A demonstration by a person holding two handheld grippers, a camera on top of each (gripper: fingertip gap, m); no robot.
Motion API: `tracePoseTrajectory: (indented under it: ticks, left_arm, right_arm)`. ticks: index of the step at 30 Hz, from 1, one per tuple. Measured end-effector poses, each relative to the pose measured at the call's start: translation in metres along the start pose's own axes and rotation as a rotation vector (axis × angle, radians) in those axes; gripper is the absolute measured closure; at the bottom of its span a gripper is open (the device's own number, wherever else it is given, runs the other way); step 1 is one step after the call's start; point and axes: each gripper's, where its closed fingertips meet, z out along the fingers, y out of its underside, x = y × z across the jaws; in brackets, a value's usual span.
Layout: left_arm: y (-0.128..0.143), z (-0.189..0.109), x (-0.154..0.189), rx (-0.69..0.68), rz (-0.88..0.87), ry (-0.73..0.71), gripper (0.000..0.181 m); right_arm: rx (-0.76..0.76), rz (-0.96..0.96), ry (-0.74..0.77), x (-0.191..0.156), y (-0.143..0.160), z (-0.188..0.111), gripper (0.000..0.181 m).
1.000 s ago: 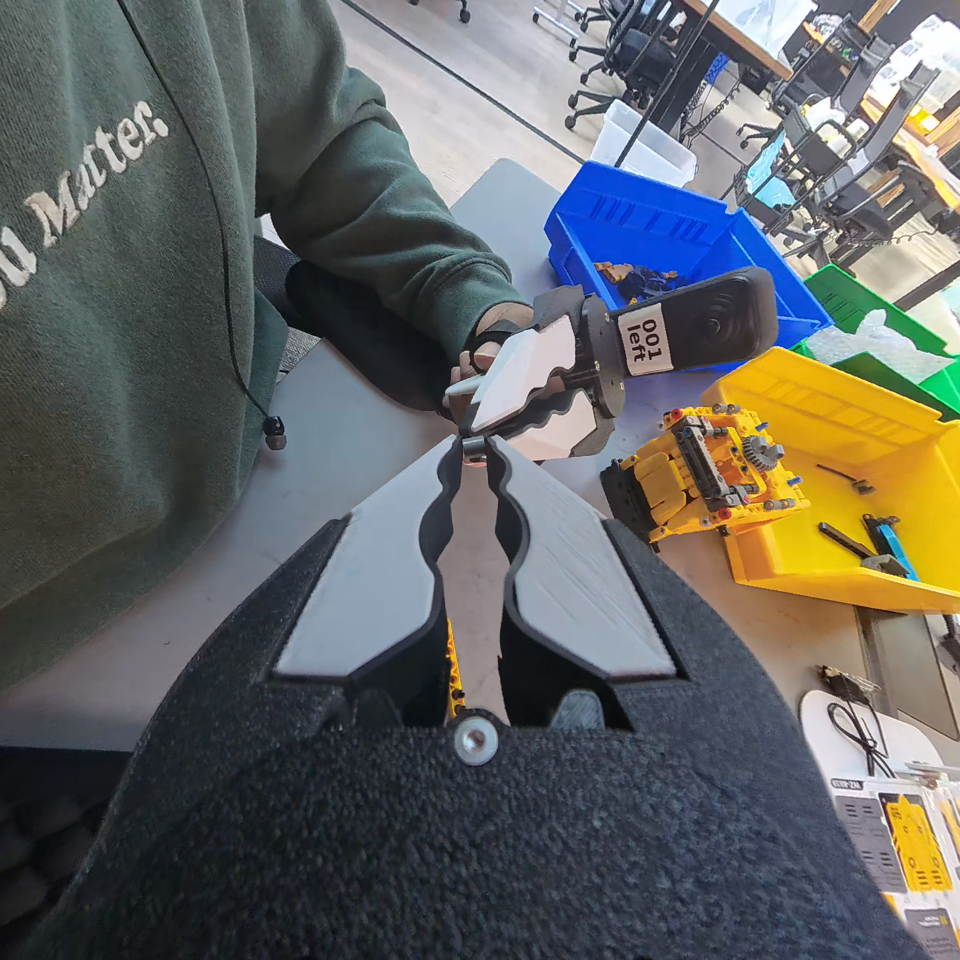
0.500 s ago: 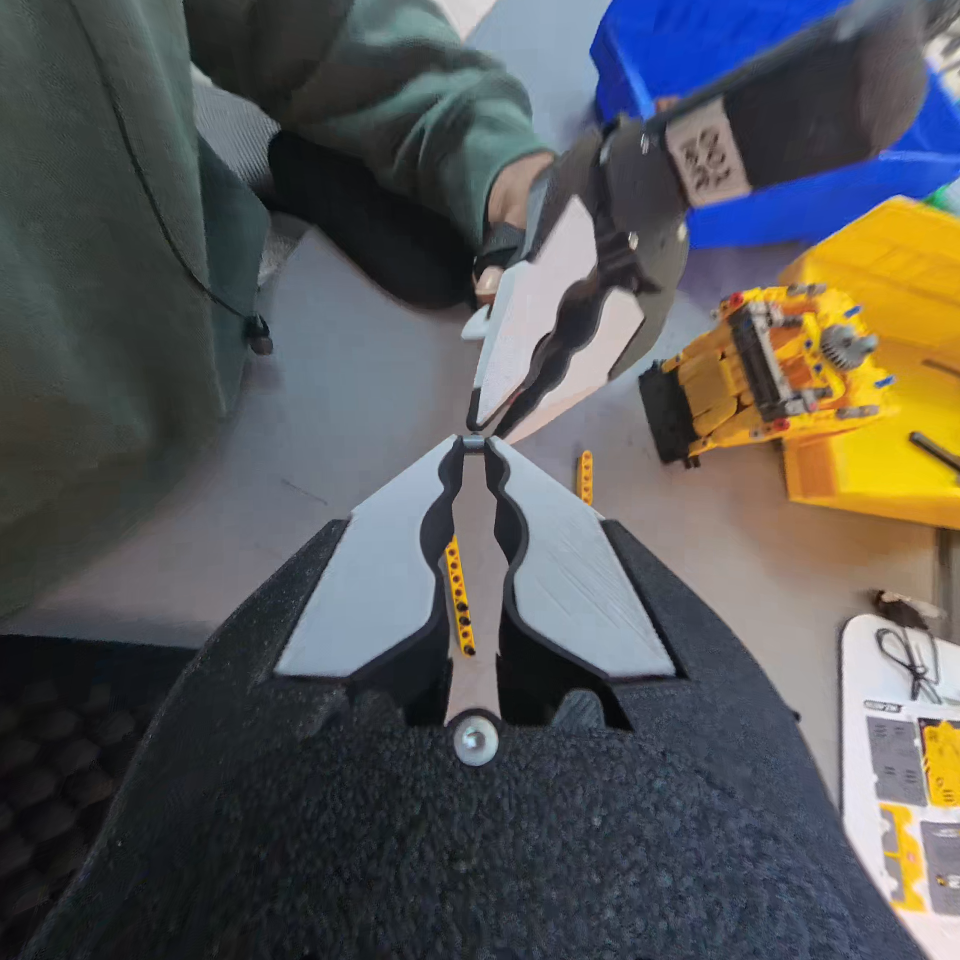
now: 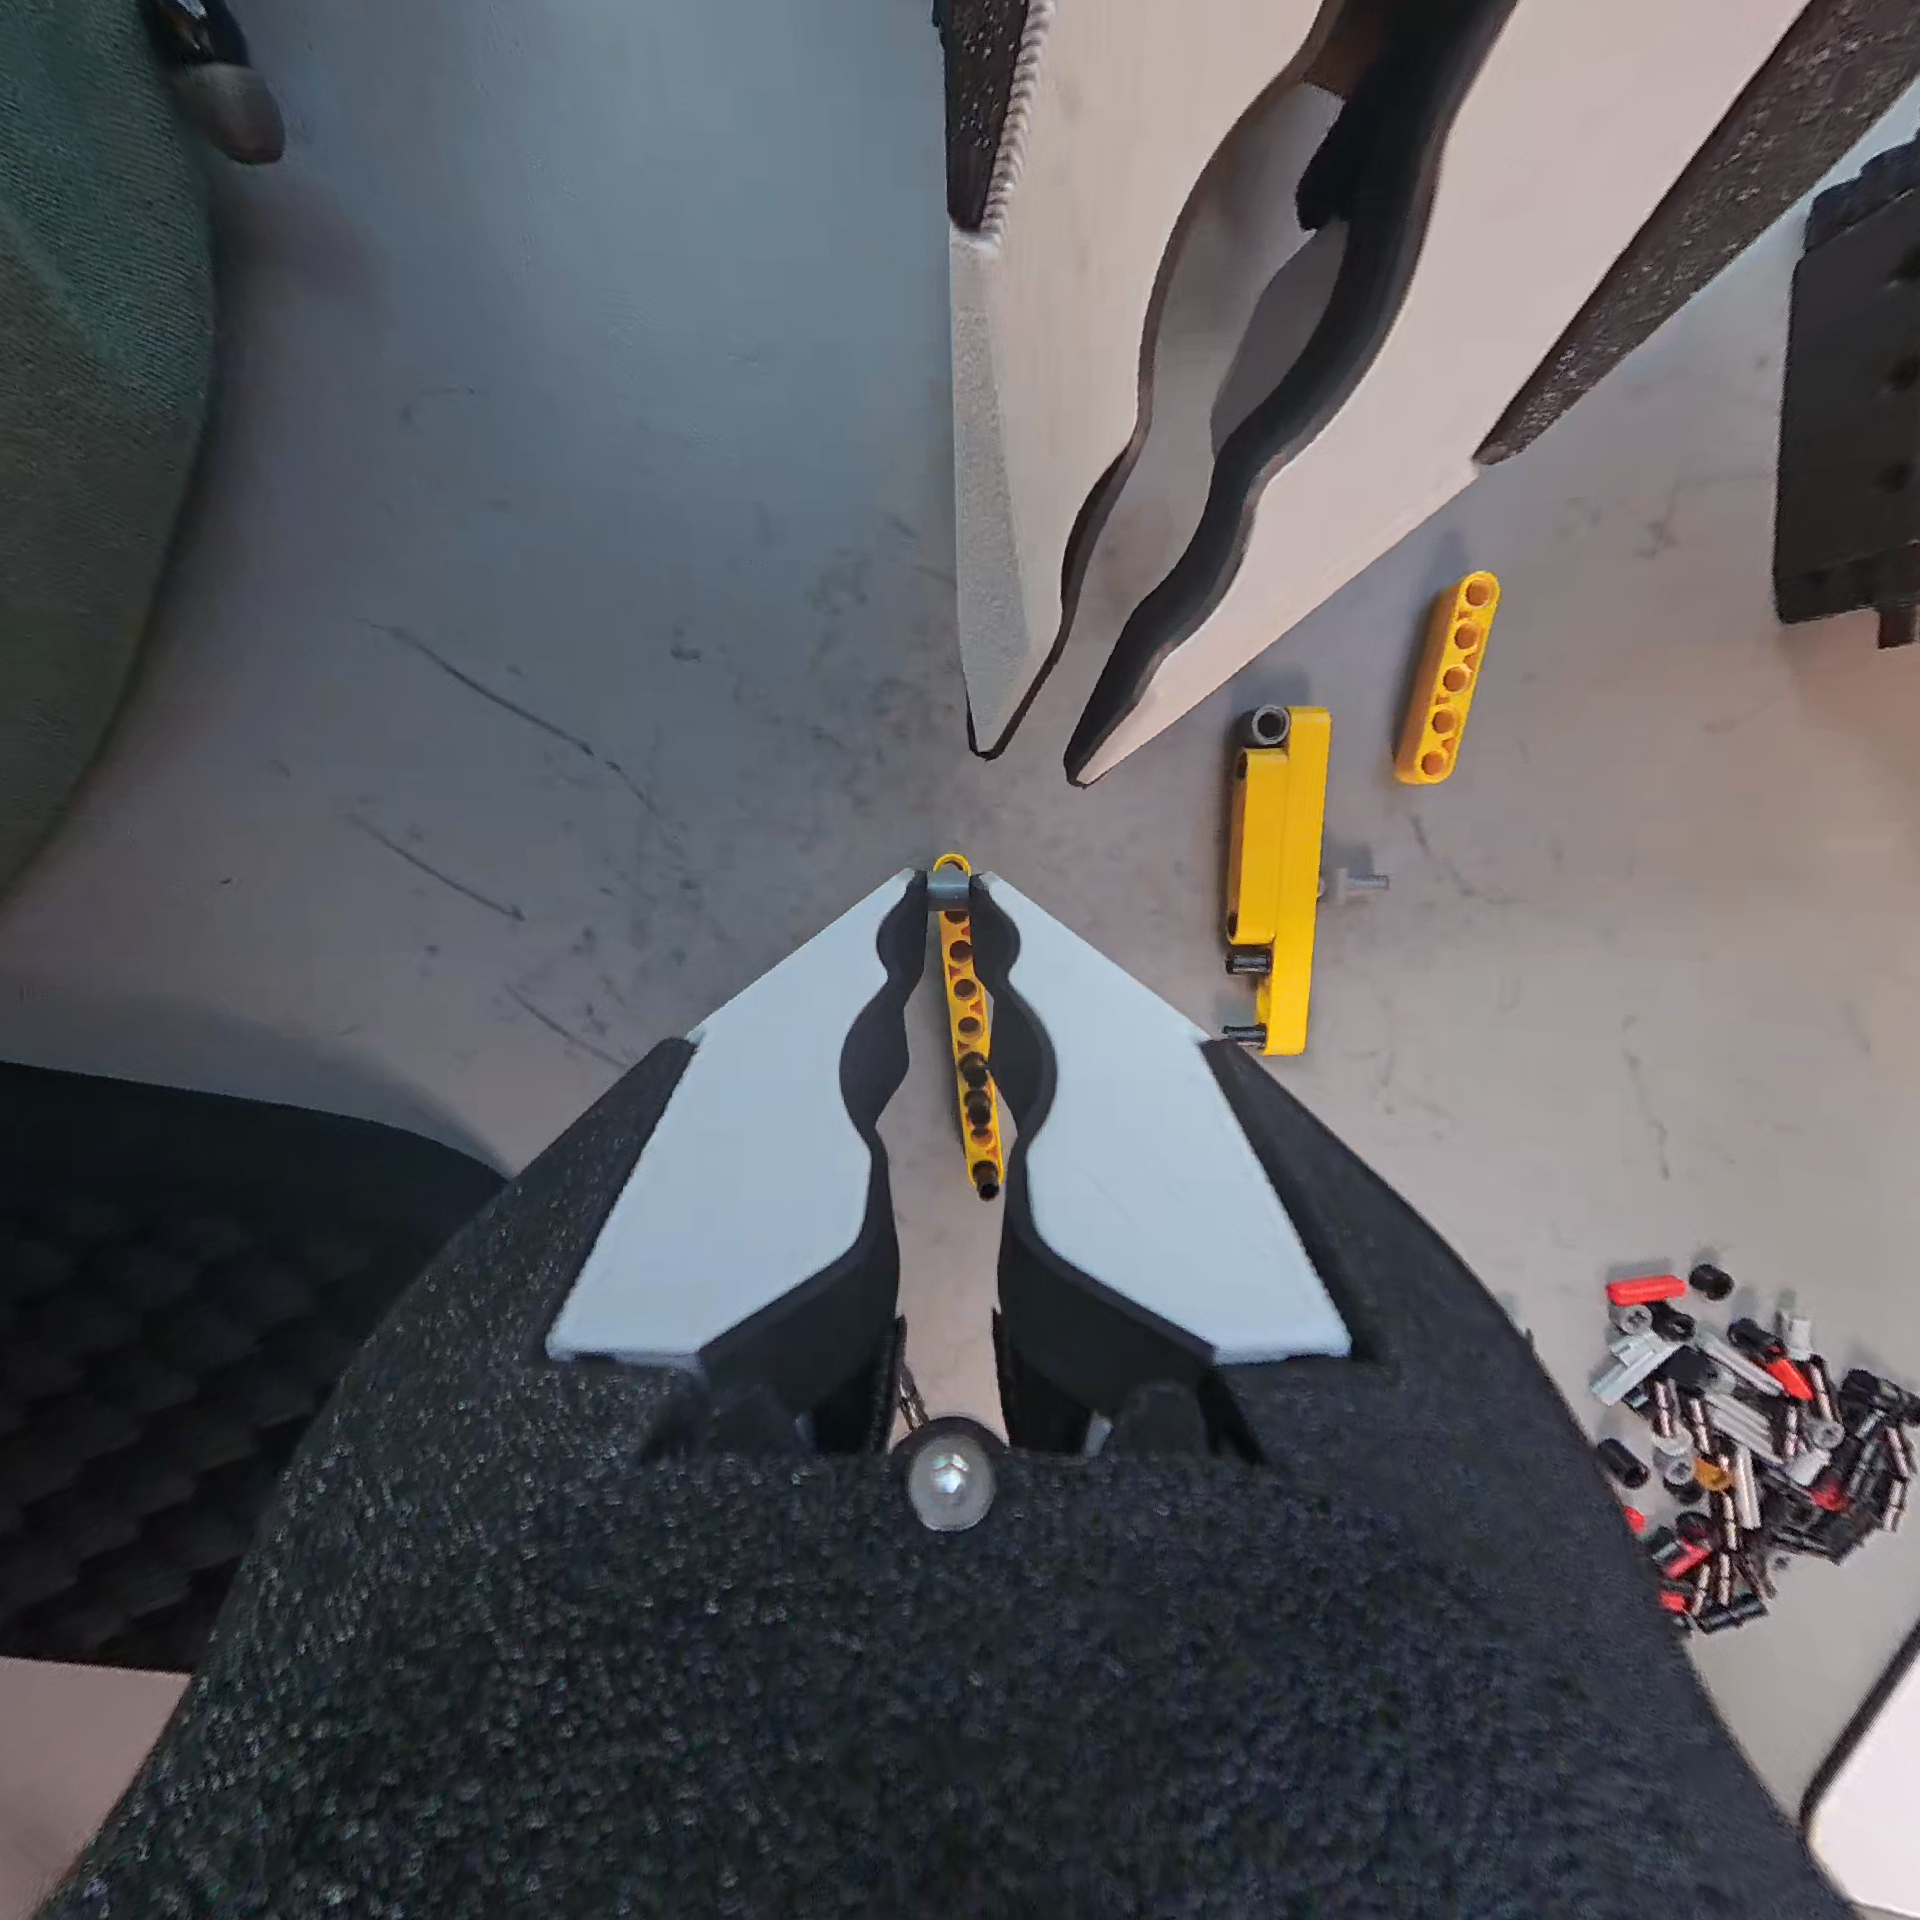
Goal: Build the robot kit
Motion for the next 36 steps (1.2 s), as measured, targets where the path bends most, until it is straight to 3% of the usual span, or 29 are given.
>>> tracePoseTrajectory:
  ticks: [9,36]
  left_arm:
    - [0.008,0.004,0.001,-0.052,0.028,-0.015,0.171]
    - [0.012,0.007,0.005,-0.082,0.046,-0.011,0.172]
  right_arm:
    - [-0.096,-0.028,-0.010,0.004,-0.003,0.002,0.174]
    - [-0.080,0.033,-0.010,0.011,-0.003,0.003,0.174]
